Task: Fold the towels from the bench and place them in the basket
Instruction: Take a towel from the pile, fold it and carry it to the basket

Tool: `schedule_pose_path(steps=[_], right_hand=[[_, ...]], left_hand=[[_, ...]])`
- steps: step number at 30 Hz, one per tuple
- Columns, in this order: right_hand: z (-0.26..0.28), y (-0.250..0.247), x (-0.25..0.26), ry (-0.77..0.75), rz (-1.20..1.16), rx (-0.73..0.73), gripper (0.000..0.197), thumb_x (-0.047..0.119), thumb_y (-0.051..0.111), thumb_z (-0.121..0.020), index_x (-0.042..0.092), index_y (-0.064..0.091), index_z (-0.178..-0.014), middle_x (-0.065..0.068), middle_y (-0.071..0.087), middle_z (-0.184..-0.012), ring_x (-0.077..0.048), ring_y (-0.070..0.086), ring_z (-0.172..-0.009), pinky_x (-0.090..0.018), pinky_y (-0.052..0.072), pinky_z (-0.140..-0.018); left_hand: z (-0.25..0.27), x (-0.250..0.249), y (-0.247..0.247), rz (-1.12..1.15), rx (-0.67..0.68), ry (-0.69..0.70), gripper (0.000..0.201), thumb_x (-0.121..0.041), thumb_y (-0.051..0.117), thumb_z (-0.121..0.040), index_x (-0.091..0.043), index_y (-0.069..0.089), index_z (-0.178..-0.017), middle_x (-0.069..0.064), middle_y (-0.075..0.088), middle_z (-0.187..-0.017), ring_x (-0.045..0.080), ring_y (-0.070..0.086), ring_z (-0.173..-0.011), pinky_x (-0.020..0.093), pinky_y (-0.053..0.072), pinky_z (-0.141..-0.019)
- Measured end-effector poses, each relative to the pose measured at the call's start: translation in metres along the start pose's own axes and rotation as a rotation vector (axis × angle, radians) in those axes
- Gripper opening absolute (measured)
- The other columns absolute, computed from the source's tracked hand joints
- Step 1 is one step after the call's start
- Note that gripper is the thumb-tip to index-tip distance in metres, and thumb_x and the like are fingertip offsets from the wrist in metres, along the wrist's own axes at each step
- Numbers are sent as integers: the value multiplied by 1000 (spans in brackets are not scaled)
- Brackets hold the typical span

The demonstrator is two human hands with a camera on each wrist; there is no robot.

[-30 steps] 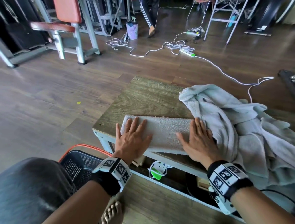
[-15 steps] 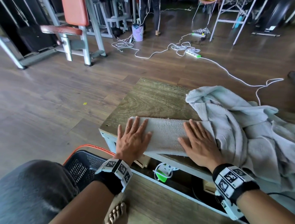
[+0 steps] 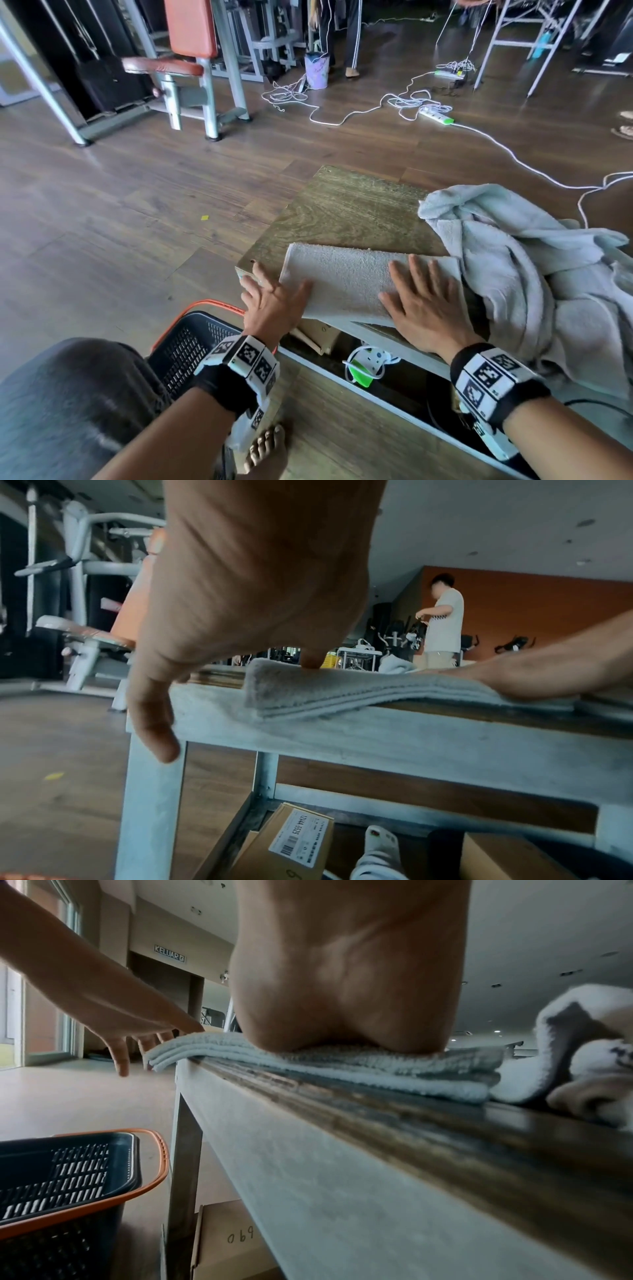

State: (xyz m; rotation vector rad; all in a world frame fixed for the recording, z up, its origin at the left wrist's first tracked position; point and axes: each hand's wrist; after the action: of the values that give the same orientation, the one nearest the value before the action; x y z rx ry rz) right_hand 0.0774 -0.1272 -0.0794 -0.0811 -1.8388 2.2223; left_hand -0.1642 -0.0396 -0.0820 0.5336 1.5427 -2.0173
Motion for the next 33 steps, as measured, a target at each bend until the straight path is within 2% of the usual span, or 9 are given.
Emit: schedule_pose_path(steps=[5, 11, 15, 18, 20, 23, 24, 27, 33], right_hand=[[-3, 0, 9, -80, -30, 5, 73, 70, 8, -95, 37, -15, -156, -3, -25, -164, -30, -25, -150, -56, -8, -121], [5, -7, 4, -135, -220, -34, 81, 72, 9, -91, 29, -3, -159, -6, -9, -168, -19, -16, -153, -46, -5, -124], [21, -19, 2, -212, -373, -194, 64, 60, 29, -100, 22, 30, -152, -5, 38, -155, -20, 32, -145, -38, 27, -118], [32, -31, 1, -108, -690, -316, 45, 52, 36, -102, 23, 56, -129, 2, 64, -126, -9, 57, -116, -29, 40, -96], [38, -39, -2, 17, -1055, -252, 47, 54, 32, -103, 25, 63, -121, 9, 69, -117, -5, 63, -104, -27, 43, -89], [38, -36, -15, 173, -1381, -201, 29, 52, 48, -100, 35, 67, -115, 7, 73, -110, -17, 71, -99, -35, 57, -78], [38, -32, -20, 216, -1400, -207, 19, 41, 60, -98, 35, 65, -114, 4, 71, -112, -23, 72, -97, -36, 59, -74], [39, -20, -30, 252, -1338, -237, 51, 6, 67, -92, 30, 48, -132, -3, 62, -116, -20, 70, -80, -35, 61, -71], [50, -23, -41, 202, -1128, -236, 54, 6, 60, -94, 32, 46, -140, -8, 56, -126, -17, 73, -75, -47, 61, -83]], left_hand=[[-1, -6, -11, 191, 27, 22, 49, -40, 61, -89, -17, 23, -111, 12, 58, -95, 31, 65, -80, 48, 58, -78], [-1, -25, -36, 45, -144, 109, 38, -33, 59, -75, -7, 60, -103, 11, 68, -98, 29, 63, -82, 33, 53, -66], [22, -61, -35, 174, -222, 446, 33, -14, 60, -88, -9, 54, -120, 6, 65, -94, 6, 55, -62, 10, 40, -44], [43, -88, -21, 317, -84, 745, 41, -11, 66, -88, -15, 49, -126, -3, 66, -100, 5, 65, -73, 6, 50, -57], [53, -100, -4, 400, 158, 843, 50, -13, 72, -85, -19, 48, -128, -3, 67, -108, 12, 68, -93, 22, 59, -75], [62, -110, 23, 179, 307, 919, 73, -25, 79, -80, -20, 41, -142, -1, 56, -134, 11, 55, -120, 27, 47, -100], [61, -110, 33, 16, 274, 935, 82, -30, 79, -79, -20, 34, -147, 2, 47, -143, 17, 47, -130, 31, 41, -108], [57, -103, 52, -386, 214, 871, 98, -43, 73, -79, -26, 12, -154, 6, 12, -163, 26, 8, -151, 46, 15, -122], [56, -100, 68, -475, 236, 815, 84, -48, 58, -88, -36, 9, -155, 7, -3, -165, 25, -9, -152, 52, 8, -122]])
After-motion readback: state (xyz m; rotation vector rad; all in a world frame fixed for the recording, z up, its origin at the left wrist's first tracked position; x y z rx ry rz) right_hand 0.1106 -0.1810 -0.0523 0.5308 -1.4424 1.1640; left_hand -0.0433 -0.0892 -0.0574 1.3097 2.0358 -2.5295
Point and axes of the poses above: each hand's wrist, its own z-axis away from the middle knuckle, its own y-axis out of the palm, x = y × z
